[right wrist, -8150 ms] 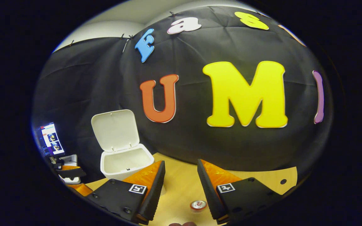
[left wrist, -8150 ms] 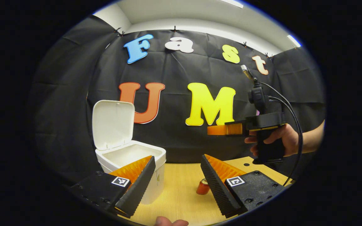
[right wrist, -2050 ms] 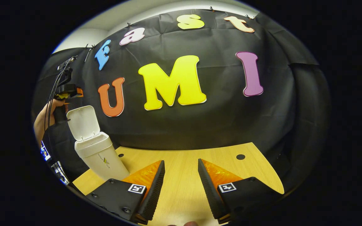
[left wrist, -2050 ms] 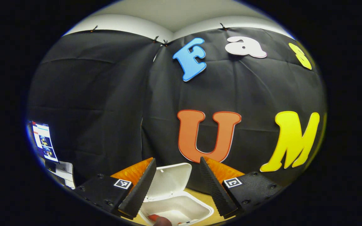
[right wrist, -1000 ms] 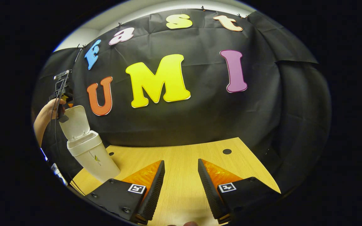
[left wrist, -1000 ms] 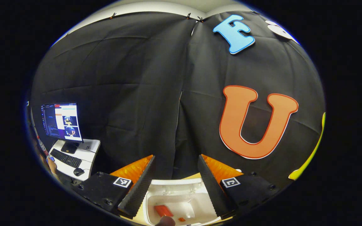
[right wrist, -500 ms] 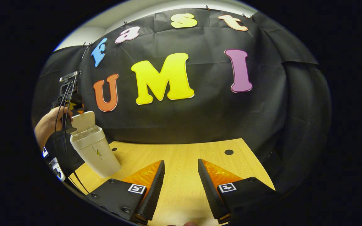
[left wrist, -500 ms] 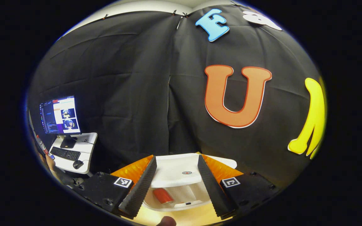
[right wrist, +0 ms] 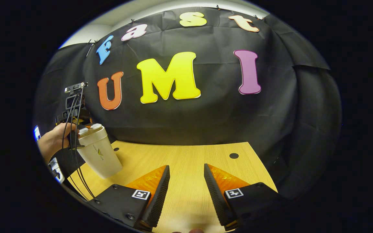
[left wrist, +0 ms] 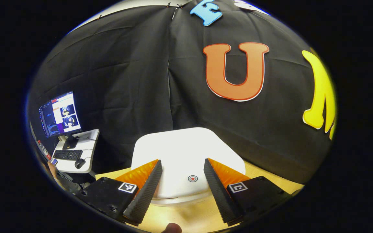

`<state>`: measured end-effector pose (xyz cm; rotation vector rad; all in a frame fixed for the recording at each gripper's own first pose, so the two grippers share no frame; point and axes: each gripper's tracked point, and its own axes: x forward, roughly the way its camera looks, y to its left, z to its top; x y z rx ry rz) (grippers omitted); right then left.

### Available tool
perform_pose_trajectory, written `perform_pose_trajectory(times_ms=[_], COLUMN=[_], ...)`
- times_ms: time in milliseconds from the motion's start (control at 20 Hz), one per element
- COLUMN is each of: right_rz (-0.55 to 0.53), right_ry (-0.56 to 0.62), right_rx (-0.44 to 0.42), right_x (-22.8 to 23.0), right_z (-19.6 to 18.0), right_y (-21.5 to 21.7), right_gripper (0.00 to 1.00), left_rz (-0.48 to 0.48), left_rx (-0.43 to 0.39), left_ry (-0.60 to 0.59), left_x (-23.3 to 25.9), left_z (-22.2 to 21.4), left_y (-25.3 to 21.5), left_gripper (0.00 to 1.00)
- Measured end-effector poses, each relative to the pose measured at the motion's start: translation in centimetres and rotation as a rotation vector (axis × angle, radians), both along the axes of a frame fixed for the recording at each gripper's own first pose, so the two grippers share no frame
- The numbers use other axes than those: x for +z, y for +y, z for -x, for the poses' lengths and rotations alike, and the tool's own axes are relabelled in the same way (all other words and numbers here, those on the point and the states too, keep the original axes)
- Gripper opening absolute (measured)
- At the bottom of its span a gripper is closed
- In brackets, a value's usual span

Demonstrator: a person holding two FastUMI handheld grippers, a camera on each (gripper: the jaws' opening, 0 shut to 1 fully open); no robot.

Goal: Press the lid of the desktop garbage bin to open it, pick up the crumpled paper on the desktop and throw it into the bin, then pick up the pop can on the desktop and drop it into the bin, and finally close the garbage bin lid.

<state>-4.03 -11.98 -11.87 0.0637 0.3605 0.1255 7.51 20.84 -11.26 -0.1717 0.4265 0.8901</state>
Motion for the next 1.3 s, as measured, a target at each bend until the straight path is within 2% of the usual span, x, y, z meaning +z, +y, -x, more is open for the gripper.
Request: perform_pose_trajectory(times_ms=[200, 300, 350, 450, 500, 550, 600, 900, 1100, 1300], right_rz=[-0.004, -0.021, -0.021, -0.028, -0.035, -0.036, -0.037, -0.037, 0.03, 0.056], right_ry=[0.008, -0.002, -0.007, -0.01, -0.008, -0.003, 0.002, -0.013, -0.143, -0.24], right_rx=[0.005, 0.02, 0.025, 0.035, 0.039, 0.039, 0.042, 0.04, -0.009, -0.041], right_x=[-0.3, 0.1, 0.1, -0.1, -0.1, -0.4, -0.6, -0.2, 3.5, 6.7], right_z=[0.0, 0.2, 0.2, 0.2, 0.3, 0.5, 0.5, 0.0, -1.7, -2.6], right_y=[0.2, 0.7, 0.9, 1.3, 1.5, 1.4, 1.5, 1.5, 2.0, 3.4], right_gripper=[0.68, 0.69, 0.69, 0.71, 0.69, 0.71, 0.69, 0.69, 0.69, 0.69], left_rz=[-0.005, -0.004, -0.033, -0.093, -0.115, -0.124, -0.136, -0.154, -0.081, -0.171], left_rx=[0.005, 0.028, 0.028, 0.018, 0.008, 0.002, -0.005, -0.041, -0.184, -0.336], left_ry=[-0.003, -0.047, -0.053, -0.038, -0.035, -0.026, -0.031, -0.076, -0.123, -0.212], left_x=[-0.5, -1.1, -0.9, -0.7, -1.0, -1.2, -1.4, -0.7, 0.6, 6.4], left_z=[0.2, 0.2, 0.2, 0.0, 0.0, 0.0, 0.0, 0.0, -0.6, -0.6], left_y=[-0.4, -0.4, -0.4, -0.6, -0.6, -0.7, -0.5, -0.5, -2.1, -4.7], left_gripper=[0.87, 0.87, 0.87, 0.87, 0.86, 0.85, 0.84, 0.82, 0.81, 0.83])
